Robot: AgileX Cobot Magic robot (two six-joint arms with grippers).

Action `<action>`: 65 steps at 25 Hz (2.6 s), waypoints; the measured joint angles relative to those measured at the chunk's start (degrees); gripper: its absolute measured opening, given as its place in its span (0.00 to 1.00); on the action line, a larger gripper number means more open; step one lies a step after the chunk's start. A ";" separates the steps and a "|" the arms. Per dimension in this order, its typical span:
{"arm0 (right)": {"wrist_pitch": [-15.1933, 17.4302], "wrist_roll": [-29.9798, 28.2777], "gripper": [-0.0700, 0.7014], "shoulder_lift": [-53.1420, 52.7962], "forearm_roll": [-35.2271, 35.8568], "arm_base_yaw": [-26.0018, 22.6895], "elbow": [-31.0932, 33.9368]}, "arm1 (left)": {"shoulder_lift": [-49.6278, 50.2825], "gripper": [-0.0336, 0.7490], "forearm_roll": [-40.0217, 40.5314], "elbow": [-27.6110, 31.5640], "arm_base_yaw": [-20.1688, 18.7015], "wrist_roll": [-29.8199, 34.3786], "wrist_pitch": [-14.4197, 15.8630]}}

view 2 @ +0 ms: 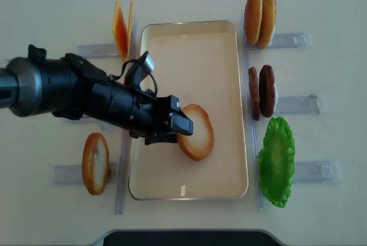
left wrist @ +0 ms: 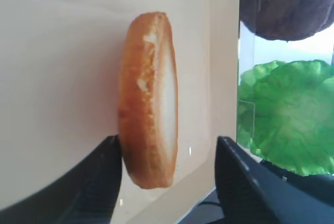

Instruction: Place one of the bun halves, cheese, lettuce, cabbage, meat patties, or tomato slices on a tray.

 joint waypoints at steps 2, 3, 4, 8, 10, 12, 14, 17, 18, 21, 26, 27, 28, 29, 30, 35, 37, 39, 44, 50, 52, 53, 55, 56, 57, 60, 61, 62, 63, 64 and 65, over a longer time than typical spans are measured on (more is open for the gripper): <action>0.00 0.00 0.79 0.00 0.00 0.29 0.00 | -1.53 0.62 0.45 0.00 0.18 -0.36 -0.32; 0.00 0.00 0.79 0.00 0.00 0.58 0.00 | -2.22 0.63 0.64 0.00 0.18 -0.55 -0.32; 0.00 0.00 0.79 0.00 0.00 0.78 0.00 | -2.76 0.63 0.70 0.00 0.18 -1.04 -0.26; 0.00 0.00 0.79 0.00 0.00 1.18 0.00 | -3.54 0.64 5.39 0.00 0.18 -6.19 -0.19; 0.00 0.00 0.79 0.00 0.00 1.18 0.00 | -3.54 0.64 8.72 0.00 0.18 -8.83 0.07; 0.00 0.00 0.79 0.00 0.00 1.18 0.00 | -3.54 0.64 10.34 0.00 0.18 -10.16 0.86; 0.00 0.00 0.79 0.00 0.00 1.18 0.00 | -3.68 0.64 10.87 0.00 0.18 -10.38 1.51; 0.00 0.00 0.79 0.00 0.00 1.18 0.00 | -4.86 0.64 11.09 0.00 0.18 -10.54 1.99; 0.00 0.00 0.79 0.00 0.00 1.18 0.00 | -5.56 0.64 11.14 0.00 0.18 -10.54 2.05; 0.00 0.00 0.79 0.00 0.00 1.18 0.00 | -8.06 0.64 11.43 0.00 0.18 -10.83 2.21; 0.00 0.00 0.79 0.00 0.00 1.18 0.00 | -12.64 0.64 17.02 -0.21 0.18 -16.76 2.56; 0.00 0.00 0.79 0.00 0.00 1.18 0.00 | -13.42 0.64 19.49 -0.54 0.18 -18.51 3.03; 0.00 0.05 0.79 0.00 0.00 1.18 0.00 | -14.36 0.64 22.35 -0.98 0.18 -20.86 3.90; 0.00 0.04 0.79 0.00 0.00 1.18 0.00 | -15.31 0.64 25.02 -1.77 0.18 -23.45 5.09; 0.00 0.04 0.79 0.00 0.00 1.18 0.00 | -16.33 0.64 28.42 -2.79 0.18 -25.71 6.49; 0.00 0.04 0.79 0.00 0.00 1.18 0.00 | -20.77 0.64 44.18 -9.47 0.18 -38.04 16.04; 0.00 0.04 0.79 0.00 0.00 1.18 0.00 | -22.01 0.64 49.09 -12.28 0.18 -40.23 20.58; 0.00 0.04 0.79 0.00 0.00 1.18 0.00 | -22.79 0.64 53.60 -14.38 0.18 -42.37 24.76; 0.00 0.04 0.79 0.00 0.00 1.18 0.00 | -23.29 0.64 65.60 -16.66 0.18 -46.64 30.76; 0.00 0.04 0.79 0.00 0.00 1.18 0.00 | -23.29 0.64 71.59 -16.73 0.18 -48.08 31.15; 0.00 0.04 0.79 0.00 0.00 1.18 0.00 | -23.29 0.64 72.02 -16.73 0.18 -48.10 31.16; 0.00 0.04 0.79 0.00 0.00 1.18 0.00 | -23.29 0.64 72.27 -16.73 0.18 -48.13 31.16; 0.00 0.04 0.79 0.00 0.00 1.18 0.00 | -23.29 0.64 72.96 -16.73 0.87 -48.20 31.16; 0.00 0.04 0.79 0.00 0.00 1.18 0.00 | -23.29 0.64 72.90 -16.73 1.79 -48.20 31.21; 0.00 0.04 0.79 0.00 0.00 1.18 0.00 | -23.29 0.64 72.90 -16.73 2.90 -48.14 31.21; 0.00 0.04 0.79 0.00 0.00 1.18 0.00 | -23.29 0.64 72.90 -16.73 8.64 -46.82 31.21; 0.00 0.04 0.79 0.00 0.00 1.18 0.00 | -23.29 0.64 73.00 -16.73 10.53 -46.14 31.21; 0.00 0.04 0.79 0.00 0.00 1.18 0.00 | -23.29 0.64 73.16 -16.73 12.91 -45.73 31.21; 0.00 0.04 0.79 0.00 0.00 1.18 0.00 | -23.29 0.64 73.46 -16.73 15.31 -45.16 31.21; 0.00 0.04 0.79 0.00 0.00 1.18 0.00 | -23.29 0.64 73.82 -16.73 17.35 -44.46 31.21; 0.00 0.04 0.79 0.00 0.00 1.18 0.00 | -23.29 0.64 73.82 -16.73 19.81 -43.56 31.21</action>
